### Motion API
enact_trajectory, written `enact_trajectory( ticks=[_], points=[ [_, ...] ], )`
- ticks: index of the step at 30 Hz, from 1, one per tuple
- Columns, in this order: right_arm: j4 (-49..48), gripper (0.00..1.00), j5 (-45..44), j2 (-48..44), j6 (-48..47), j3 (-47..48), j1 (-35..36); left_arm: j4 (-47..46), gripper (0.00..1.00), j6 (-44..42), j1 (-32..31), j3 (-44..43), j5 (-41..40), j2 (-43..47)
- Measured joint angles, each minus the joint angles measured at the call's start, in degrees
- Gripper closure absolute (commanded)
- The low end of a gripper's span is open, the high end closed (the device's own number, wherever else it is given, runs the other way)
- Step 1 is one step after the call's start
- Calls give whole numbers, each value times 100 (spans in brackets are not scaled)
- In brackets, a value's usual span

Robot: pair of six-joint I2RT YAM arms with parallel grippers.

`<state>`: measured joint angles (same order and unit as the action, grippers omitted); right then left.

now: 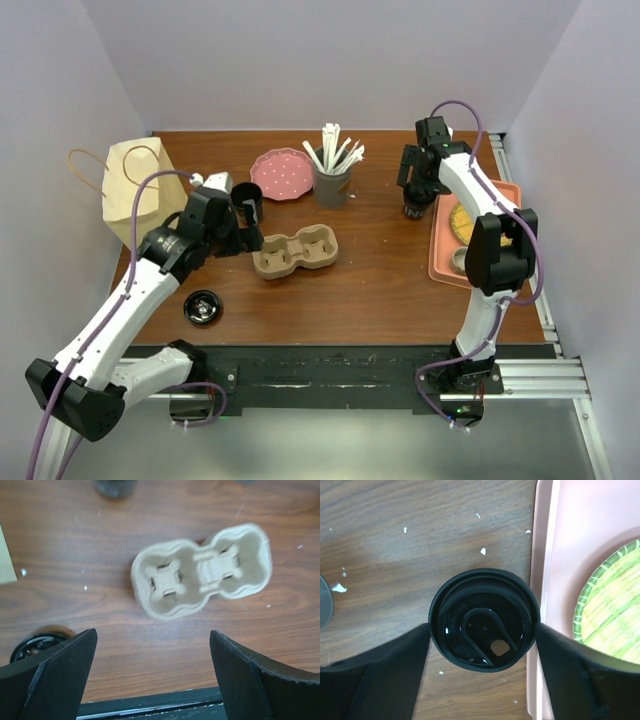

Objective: Pack the takeout coffee

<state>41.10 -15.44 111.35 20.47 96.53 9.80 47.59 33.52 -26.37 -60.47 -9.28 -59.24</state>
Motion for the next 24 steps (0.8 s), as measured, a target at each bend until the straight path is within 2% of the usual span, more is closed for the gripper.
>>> enact_trajectory(
  ticks=[2,9,13,19,24],
  points=[
    [70,1,4,2,-13,70,2,131,0,-28,0,-382,-50,-140],
    [437,1,-2,79,-105,955,4,721,0,-190,0,-1799,-538,-704],
    [643,2,4,63,-133,1279,4,1093,6,-356,0,-2621,-1095,-918],
    [1073,4,420,-391,-142,1156,94,1456,8,-605,0,-3333,-2072,-964],
    [1067,5,1014,-1683,-74,326,754,1794,10,-629,175,-3790,-2883,-1272]
  ],
)
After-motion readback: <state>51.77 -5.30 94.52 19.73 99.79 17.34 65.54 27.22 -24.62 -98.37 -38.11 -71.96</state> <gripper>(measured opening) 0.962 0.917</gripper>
